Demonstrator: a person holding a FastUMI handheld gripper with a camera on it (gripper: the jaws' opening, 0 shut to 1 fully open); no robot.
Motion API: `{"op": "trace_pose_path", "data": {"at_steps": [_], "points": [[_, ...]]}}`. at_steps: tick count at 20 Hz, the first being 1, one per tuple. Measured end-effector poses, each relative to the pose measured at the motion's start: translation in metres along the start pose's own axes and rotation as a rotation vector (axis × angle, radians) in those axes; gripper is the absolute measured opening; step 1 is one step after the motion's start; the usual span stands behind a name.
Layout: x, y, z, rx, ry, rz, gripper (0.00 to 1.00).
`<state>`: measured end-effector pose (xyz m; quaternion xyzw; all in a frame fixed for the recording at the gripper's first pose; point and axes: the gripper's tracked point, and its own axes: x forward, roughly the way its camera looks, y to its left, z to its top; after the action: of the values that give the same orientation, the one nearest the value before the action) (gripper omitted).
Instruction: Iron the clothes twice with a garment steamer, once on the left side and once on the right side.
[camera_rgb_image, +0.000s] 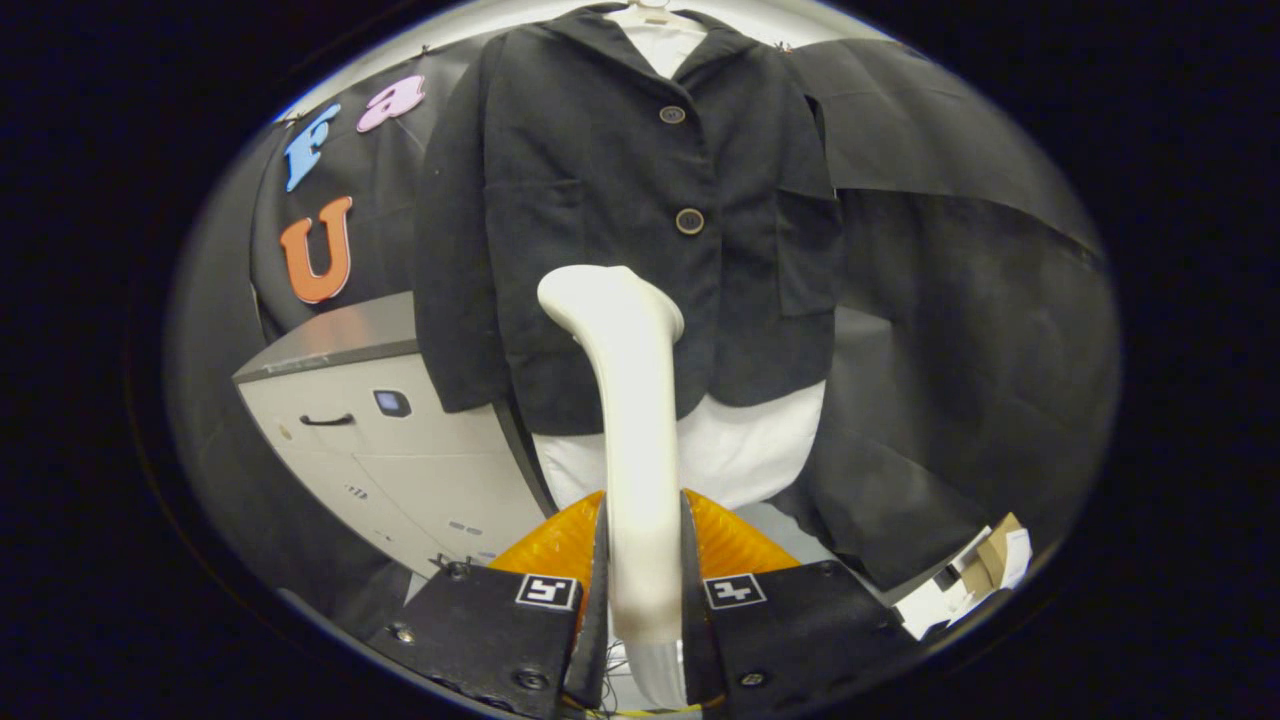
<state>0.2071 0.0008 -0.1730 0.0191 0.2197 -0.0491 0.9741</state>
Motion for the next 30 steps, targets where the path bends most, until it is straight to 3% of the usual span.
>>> {"op": "trace_pose_path", "data": {"at_steps": [8, 15, 22, 30], "points": [[0.009, -0.010, -0.040, -0.007, 0.071, 0.013, 0.33], [-0.011, -0.015, -0.024, 0.042, 0.072, 0.063, 0.33], [-0.065, -0.035, 0.049, 0.133, -0.037, 0.132, 0.33], [-0.109, -0.088, 0.162, 0.226, -0.227, 0.150, 0.33]]}}
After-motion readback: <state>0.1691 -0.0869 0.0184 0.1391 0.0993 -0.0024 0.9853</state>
